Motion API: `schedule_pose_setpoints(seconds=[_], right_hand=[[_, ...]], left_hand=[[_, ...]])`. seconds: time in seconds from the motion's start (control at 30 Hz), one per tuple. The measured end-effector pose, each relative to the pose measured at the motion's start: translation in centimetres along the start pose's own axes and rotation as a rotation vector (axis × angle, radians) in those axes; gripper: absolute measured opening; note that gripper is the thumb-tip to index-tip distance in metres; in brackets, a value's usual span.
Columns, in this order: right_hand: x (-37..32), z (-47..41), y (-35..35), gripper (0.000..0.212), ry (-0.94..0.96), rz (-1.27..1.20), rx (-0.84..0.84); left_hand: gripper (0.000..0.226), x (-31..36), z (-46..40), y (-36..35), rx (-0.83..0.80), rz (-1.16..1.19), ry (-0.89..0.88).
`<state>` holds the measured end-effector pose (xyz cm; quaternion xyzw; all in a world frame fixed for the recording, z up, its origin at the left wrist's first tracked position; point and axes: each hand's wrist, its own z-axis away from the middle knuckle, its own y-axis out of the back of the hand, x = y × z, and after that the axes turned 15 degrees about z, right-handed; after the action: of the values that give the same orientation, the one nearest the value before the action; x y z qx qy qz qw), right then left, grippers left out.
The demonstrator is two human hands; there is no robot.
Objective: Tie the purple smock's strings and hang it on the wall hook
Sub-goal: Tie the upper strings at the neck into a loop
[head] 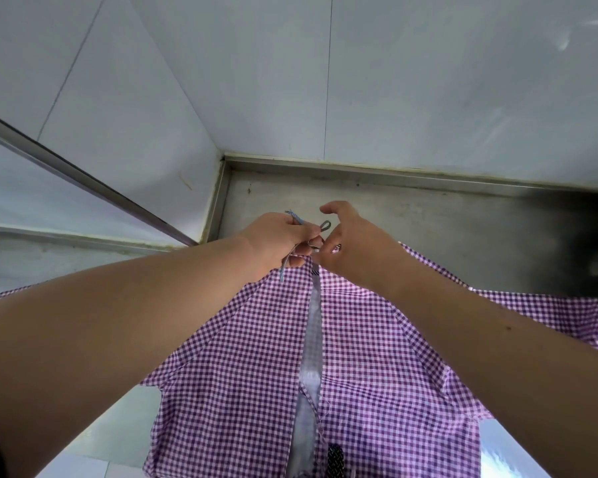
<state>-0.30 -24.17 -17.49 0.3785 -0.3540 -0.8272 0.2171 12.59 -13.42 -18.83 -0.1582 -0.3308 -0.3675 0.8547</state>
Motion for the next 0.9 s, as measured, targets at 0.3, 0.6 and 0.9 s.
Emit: schedule_pose_setpoints(seconds=[0.3, 0.6, 0.9], right_hand=[[-0.1, -0.1, -0.5, 0.073, -0.026, 0.078, 0.132], [0.5, -0.1, 0.0, 0.027, 0.129, 0.228, 0.292], [1.1, -0.6, 0.8, 0.019, 0.101, 0.317, 0.275]], left_hand=[[0.018, 0.3, 0.1, 0.5, -0.019, 0.064, 0.005], [0.019, 0.4, -0.1, 0.4, -0.009, -0.244, -0.054], [0.021, 1.7, 1.6, -0.1, -0.250, -0.644, -0.109]])
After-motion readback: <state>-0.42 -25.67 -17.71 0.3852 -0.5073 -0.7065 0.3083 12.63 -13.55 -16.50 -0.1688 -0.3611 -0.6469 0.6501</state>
